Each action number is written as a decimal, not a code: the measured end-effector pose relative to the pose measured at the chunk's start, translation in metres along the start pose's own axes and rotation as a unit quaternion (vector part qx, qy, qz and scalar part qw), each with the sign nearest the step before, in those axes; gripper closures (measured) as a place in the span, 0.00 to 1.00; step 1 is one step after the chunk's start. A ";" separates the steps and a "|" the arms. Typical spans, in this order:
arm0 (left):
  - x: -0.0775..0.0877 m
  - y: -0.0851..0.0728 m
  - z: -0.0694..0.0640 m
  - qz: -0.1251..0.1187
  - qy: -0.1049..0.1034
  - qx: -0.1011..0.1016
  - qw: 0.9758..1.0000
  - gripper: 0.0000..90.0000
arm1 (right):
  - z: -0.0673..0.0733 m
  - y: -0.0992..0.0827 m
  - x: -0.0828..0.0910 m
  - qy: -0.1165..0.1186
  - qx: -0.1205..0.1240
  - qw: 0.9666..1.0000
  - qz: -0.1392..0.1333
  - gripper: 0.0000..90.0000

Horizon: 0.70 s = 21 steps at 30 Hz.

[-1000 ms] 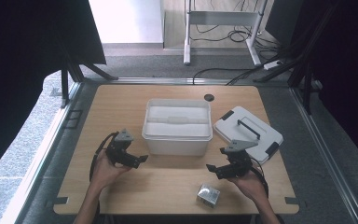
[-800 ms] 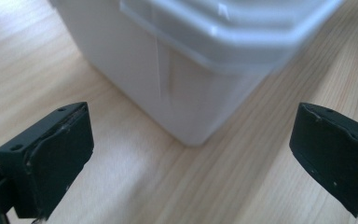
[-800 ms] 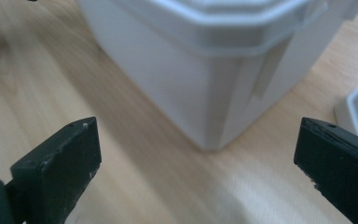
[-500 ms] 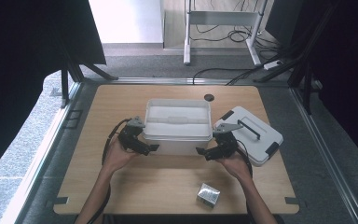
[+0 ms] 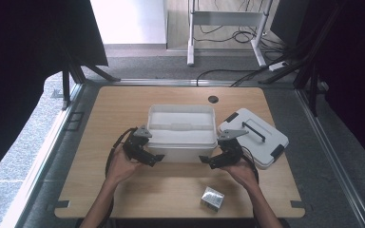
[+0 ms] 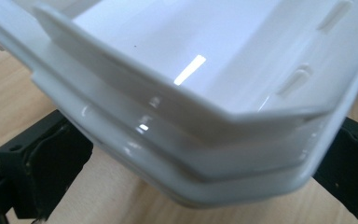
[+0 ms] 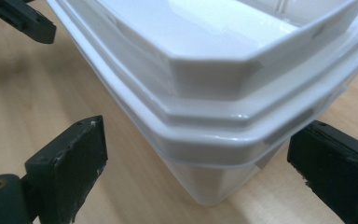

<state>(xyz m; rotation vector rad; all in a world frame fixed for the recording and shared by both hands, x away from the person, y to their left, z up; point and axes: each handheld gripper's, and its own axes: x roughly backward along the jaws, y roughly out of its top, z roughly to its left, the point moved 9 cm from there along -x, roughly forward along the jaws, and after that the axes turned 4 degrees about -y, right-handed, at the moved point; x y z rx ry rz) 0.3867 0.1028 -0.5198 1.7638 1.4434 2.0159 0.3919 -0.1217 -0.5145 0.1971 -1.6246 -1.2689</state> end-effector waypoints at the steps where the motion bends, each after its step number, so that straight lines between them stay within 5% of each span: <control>1: 0.001 -0.002 -0.003 -0.002 -0.001 0.000 1.000 0.00 | 0.002 -0.001 0.002 0.001 0.000 1.000 0.000 0.05; 10: 0.013 -0.017 -0.034 0.006 -0.002 0.003 1.000 0.00 | 0.026 -0.010 0.020 0.004 0.016 1.000 -0.005 0.02; 16: 0.016 -0.019 -0.040 0.011 -0.011 0.002 1.000 0.00 | 0.029 -0.014 0.025 -0.010 0.022 1.000 -0.003 0.04; 21: 0.031 -0.022 -0.044 0.012 -0.015 -0.026 0.999 0.00 | 0.029 -0.019 0.031 -0.022 0.046 0.999 -0.001 0.07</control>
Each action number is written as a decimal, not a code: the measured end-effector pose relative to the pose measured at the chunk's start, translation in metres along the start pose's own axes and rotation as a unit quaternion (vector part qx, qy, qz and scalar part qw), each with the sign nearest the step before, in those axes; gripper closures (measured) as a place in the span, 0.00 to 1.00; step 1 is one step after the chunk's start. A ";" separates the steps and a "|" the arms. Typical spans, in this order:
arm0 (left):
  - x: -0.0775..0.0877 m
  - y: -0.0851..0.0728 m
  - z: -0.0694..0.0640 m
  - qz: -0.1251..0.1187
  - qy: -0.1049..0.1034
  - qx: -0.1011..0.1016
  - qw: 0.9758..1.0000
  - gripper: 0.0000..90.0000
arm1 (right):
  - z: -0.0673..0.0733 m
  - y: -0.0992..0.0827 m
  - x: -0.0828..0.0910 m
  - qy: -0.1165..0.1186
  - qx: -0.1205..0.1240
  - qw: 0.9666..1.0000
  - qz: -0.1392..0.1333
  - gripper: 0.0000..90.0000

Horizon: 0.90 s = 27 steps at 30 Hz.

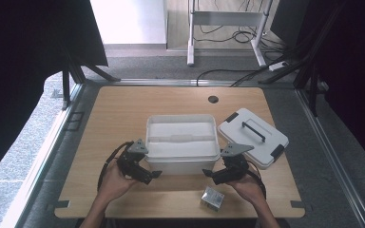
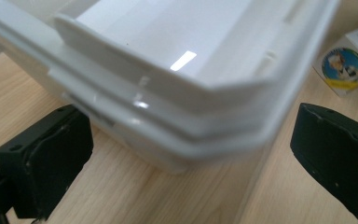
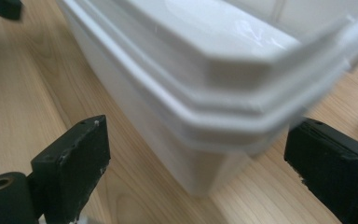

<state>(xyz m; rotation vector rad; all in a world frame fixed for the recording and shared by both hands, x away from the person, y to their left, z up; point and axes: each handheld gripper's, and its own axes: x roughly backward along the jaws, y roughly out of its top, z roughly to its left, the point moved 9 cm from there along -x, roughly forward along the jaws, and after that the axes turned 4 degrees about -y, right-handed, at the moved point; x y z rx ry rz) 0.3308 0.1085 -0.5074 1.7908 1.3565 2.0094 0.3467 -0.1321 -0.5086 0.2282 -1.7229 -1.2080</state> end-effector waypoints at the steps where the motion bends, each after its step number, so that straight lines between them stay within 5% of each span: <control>1: 0.003 -0.001 0.000 0.004 0.002 -0.006 1.000 0.00 | -0.002 -0.003 0.002 -0.004 0.002 1.000 0.003 0.07; 13: 0.046 0.009 0.002 -0.005 -0.002 -0.042 0.999 0.00 | -0.031 -0.048 0.021 -0.044 -0.042 0.998 0.028 0.00; 19: 0.061 0.042 0.014 -0.007 -0.002 -0.062 0.998 0.00 | -0.042 -0.071 0.024 -0.059 -0.064 0.995 0.043 0.00; 27: 0.046 0.086 0.024 0.014 -0.011 -0.105 0.994 0.02 | -0.046 -0.095 0.021 -0.065 -0.077 0.993 0.065 0.01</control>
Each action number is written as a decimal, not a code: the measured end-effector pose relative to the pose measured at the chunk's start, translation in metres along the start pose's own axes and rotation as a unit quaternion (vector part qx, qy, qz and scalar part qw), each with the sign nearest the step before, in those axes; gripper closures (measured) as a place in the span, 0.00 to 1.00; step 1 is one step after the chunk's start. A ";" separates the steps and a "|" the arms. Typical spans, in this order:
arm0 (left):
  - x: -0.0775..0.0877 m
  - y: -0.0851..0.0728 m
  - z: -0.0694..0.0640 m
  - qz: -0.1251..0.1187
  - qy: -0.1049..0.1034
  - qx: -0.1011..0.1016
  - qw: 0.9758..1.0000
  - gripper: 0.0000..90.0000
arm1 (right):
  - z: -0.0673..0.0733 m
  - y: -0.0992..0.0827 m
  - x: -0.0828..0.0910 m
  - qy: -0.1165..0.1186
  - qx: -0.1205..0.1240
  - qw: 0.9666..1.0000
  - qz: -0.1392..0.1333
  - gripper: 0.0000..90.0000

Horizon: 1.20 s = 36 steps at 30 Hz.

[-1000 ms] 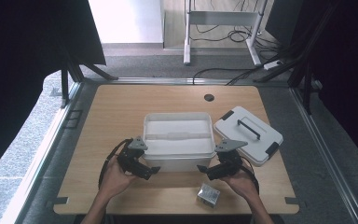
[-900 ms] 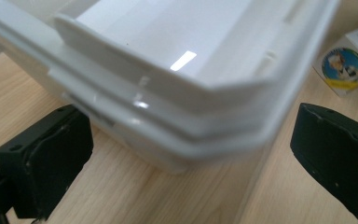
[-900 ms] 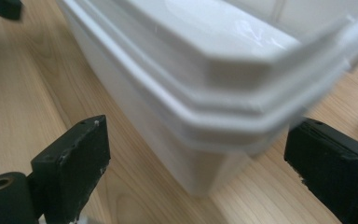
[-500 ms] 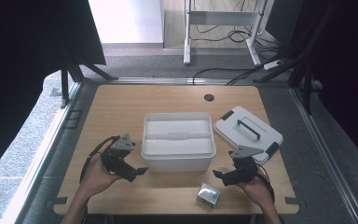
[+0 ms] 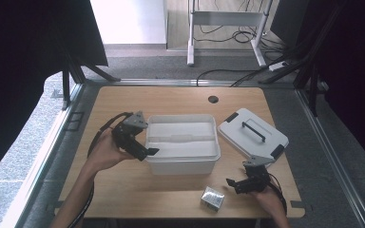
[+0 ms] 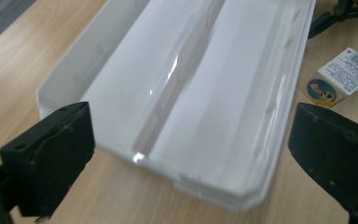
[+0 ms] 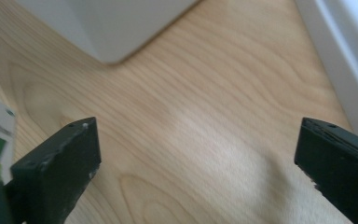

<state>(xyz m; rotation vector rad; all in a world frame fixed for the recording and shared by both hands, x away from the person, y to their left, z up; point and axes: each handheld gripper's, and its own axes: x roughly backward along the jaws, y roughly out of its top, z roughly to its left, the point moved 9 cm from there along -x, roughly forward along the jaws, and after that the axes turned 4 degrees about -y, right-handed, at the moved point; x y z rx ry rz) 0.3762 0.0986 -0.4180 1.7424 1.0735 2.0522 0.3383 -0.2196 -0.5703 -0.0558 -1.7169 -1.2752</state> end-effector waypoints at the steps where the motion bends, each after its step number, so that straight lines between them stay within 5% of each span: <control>1: -0.003 0.006 0.001 -0.003 -0.004 -0.004 1.000 0.03 | -0.001 -0.002 -0.001 -0.002 -0.001 1.000 0.002 0.01; 11: -0.044 0.046 0.005 0.023 -0.055 -0.066 0.996 0.37 | -0.002 -0.013 -0.005 -0.021 0.012 1.000 0.009 0.03; 19: -0.074 0.047 0.012 0.057 -0.079 -0.079 0.992 0.63 | -0.002 -0.013 -0.005 -0.022 0.013 1.000 0.008 0.03; 29: -0.092 0.040 0.013 0.085 -0.126 -0.103 0.983 0.97 | -0.002 -0.013 -0.005 -0.022 0.014 1.000 0.009 0.03; 36: -0.093 0.044 0.011 0.069 -0.132 -0.143 0.979 0.99 | -0.002 -0.013 -0.005 -0.023 0.016 1.000 0.009 0.03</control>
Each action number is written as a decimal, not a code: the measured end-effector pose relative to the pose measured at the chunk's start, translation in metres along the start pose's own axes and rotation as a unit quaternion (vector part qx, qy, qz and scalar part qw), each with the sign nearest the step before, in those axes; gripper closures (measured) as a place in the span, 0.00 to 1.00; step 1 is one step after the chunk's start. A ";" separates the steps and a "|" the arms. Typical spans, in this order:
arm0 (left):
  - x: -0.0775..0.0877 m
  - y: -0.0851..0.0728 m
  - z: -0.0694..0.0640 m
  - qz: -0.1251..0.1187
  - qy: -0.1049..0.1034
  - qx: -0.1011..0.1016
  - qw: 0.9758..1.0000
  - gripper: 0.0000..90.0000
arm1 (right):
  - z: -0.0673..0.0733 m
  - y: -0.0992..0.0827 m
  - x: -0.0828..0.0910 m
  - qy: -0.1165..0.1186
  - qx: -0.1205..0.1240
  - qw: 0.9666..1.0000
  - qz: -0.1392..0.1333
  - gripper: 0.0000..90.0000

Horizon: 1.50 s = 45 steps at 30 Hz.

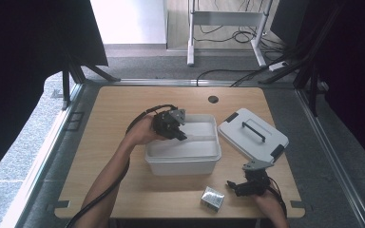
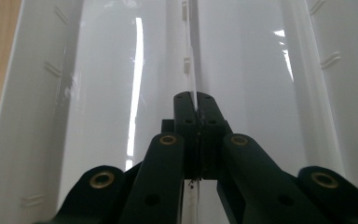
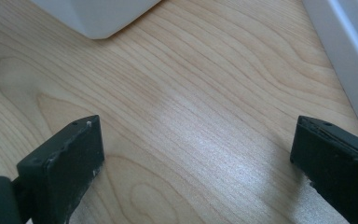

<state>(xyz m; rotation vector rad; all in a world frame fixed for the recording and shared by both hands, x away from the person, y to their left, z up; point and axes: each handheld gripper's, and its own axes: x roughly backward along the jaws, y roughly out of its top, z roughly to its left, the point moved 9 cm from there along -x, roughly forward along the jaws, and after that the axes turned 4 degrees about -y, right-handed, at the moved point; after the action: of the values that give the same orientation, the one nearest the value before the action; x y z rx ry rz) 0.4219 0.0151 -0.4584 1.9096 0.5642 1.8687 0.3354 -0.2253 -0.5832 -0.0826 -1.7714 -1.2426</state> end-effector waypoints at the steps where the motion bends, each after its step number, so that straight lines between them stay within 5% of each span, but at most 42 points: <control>1: 0.000 0.002 0.000 -0.004 0.000 -0.001 1.000 0.99 | 0.000 0.000 0.000 0.000 0.000 1.000 0.000 0.03; 6: 0.005 0.008 0.001 -0.001 0.006 -0.012 1.000 0.99 | 0.000 0.000 0.000 0.000 0.000 1.000 0.000 0.03; 15: 0.043 0.032 -0.004 -0.022 0.033 -0.004 0.999 0.99 | 0.000 0.000 0.000 -0.001 -0.001 1.000 -0.002 0.03; 23: 0.059 0.016 0.000 -0.016 0.055 0.037 0.998 0.99 | 0.000 0.000 0.000 0.000 -0.002 1.000 -0.001 0.03; 28: 0.074 -0.003 0.003 -0.017 0.074 0.074 0.994 0.99 | 0.000 0.000 0.000 -0.001 -0.001 1.000 -0.002 0.03; 29: 0.081 -0.012 0.005 -0.019 0.086 0.090 0.992 0.99 | 0.000 0.000 0.000 -0.001 -0.002 1.000 -0.002 0.03; 31: 0.084 -0.015 0.005 -0.020 0.088 0.098 0.991 0.99 | 0.000 0.000 0.000 -0.001 -0.001 1.000 -0.002 0.03; 34: 0.097 -0.034 0.007 -0.025 0.110 0.128 0.985 0.99 | 0.000 0.000 0.000 -0.001 -0.002 1.000 -0.002 0.03; 35: 0.097 -0.034 0.007 -0.025 0.110 0.128 0.985 0.99 | 0.000 0.000 0.000 -0.001 -0.001 1.000 -0.002 0.03; 38: 0.108 -0.052 0.009 -0.027 0.127 0.156 0.979 0.99 | 0.000 0.000 0.000 0.000 -0.003 1.000 -0.001 0.03; 39: 0.108 -0.052 0.009 -0.027 0.127 0.156 0.979 0.99 | 0.000 0.000 0.000 0.000 -0.002 1.000 -0.001 0.03; 41: 0.116 -0.067 0.012 -0.031 0.143 0.180 0.973 0.99 | 0.000 0.000 0.000 0.000 -0.001 1.000 -0.001 0.03; 42: 0.116 -0.067 0.012 -0.031 0.143 0.180 0.973 0.99 | 0.000 0.000 0.000 0.000 -0.001 1.000 -0.001 0.03; 43: 0.122 -0.077 0.014 -0.033 0.150 0.194 0.969 0.99 | 0.000 0.000 0.000 0.000 -0.001 1.000 -0.001 0.03; 44: 0.122 -0.077 0.014 -0.033 0.150 0.194 0.969 0.99 | 0.000 0.000 0.000 0.000 -0.001 1.000 -0.001 0.03; 45: 0.127 -0.086 0.015 -0.038 0.159 0.208 0.964 0.99 | 0.000 0.000 0.000 0.000 -0.001 1.000 -0.001 0.03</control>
<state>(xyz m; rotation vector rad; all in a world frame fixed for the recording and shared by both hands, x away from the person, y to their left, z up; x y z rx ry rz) 0.4389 0.1563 -0.3999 1.7952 1.1976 2.1512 0.3355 -0.2251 -0.5831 -0.0830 -1.7705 -1.2464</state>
